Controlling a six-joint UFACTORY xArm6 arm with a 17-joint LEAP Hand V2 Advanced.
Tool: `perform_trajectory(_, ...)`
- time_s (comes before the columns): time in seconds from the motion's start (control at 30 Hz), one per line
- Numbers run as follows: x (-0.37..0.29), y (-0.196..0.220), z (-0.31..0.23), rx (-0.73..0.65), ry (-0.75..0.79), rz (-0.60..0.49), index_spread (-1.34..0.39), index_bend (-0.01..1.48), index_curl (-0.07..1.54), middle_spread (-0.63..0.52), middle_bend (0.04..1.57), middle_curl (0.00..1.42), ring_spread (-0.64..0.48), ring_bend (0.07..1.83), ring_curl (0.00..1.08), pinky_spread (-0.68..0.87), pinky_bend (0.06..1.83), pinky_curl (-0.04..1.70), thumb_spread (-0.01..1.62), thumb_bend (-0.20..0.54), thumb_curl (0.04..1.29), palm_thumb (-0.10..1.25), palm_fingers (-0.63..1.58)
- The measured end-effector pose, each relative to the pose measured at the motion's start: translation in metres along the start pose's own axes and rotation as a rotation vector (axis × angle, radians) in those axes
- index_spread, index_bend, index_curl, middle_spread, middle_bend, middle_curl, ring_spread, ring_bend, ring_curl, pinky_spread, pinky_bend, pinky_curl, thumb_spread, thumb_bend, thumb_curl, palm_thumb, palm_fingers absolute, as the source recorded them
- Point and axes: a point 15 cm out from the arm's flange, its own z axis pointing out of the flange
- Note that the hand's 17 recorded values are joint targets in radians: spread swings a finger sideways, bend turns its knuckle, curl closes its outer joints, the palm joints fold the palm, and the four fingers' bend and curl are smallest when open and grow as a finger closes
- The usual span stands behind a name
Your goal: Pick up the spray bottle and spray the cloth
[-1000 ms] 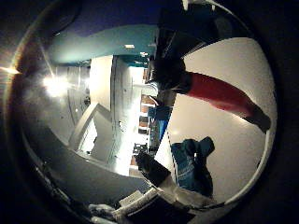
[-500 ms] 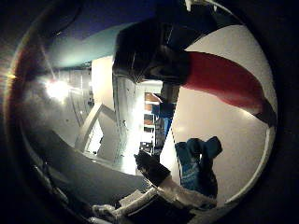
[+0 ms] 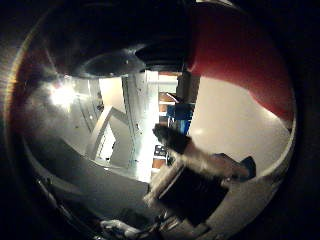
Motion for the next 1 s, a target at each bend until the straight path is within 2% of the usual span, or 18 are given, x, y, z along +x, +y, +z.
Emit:
perform_trajectory(0.07,-0.001,-0.007,0.017,-0.003,-0.019,0.008,-0.37,0.50,0.52,-0.23,0.83,0.68,-0.23,1.05,0.54,-0.12,0.69,0.40,0.97,-0.012,0.33,0.65,1.25)
perform_trajectory(0.13,0.000,-0.013,0.028,0.008,-0.035,0.021,-0.40,0.63,0.60,-0.24,0.92,0.75,-0.24,1.12,0.58,-0.19,0.89,0.48,0.96,-0.008,0.34,0.71,1.22)
perform_trajectory(0.17,-0.001,-0.014,0.031,0.016,-0.045,0.024,-0.40,0.74,0.68,-0.25,0.98,0.80,-0.25,1.17,0.61,-0.22,1.03,0.55,0.96,-0.010,0.35,0.75,1.20)
perform_trajectory(0.3,-0.016,-0.018,0.048,0.043,-0.093,0.012,-0.35,0.98,0.84,-0.23,1.15,0.89,-0.24,1.29,0.69,-0.22,1.23,0.68,0.95,-0.007,0.38,0.88,1.16)
perform_trajectory(0.53,-0.029,-0.024,0.048,0.057,-0.106,-0.023,-0.26,1.13,0.91,-0.17,1.30,0.90,-0.23,1.36,0.76,-0.19,1.27,0.82,1.00,-0.012,0.42,1.00,1.11)
perform_trajectory(0.77,-0.059,-0.037,0.035,0.060,-0.110,-0.103,-0.22,1.17,0.89,-0.15,1.36,0.87,-0.23,1.36,0.79,-0.17,1.24,0.93,1.04,-0.010,0.46,1.07,1.10)
perform_trajectory(1.0,-0.069,-0.024,0.003,-0.016,-0.006,-0.243,-0.20,1.20,0.87,-0.14,1.37,0.85,-0.23,1.37,0.81,-0.16,1.19,1.03,1.05,-0.013,0.49,1.08,1.10)
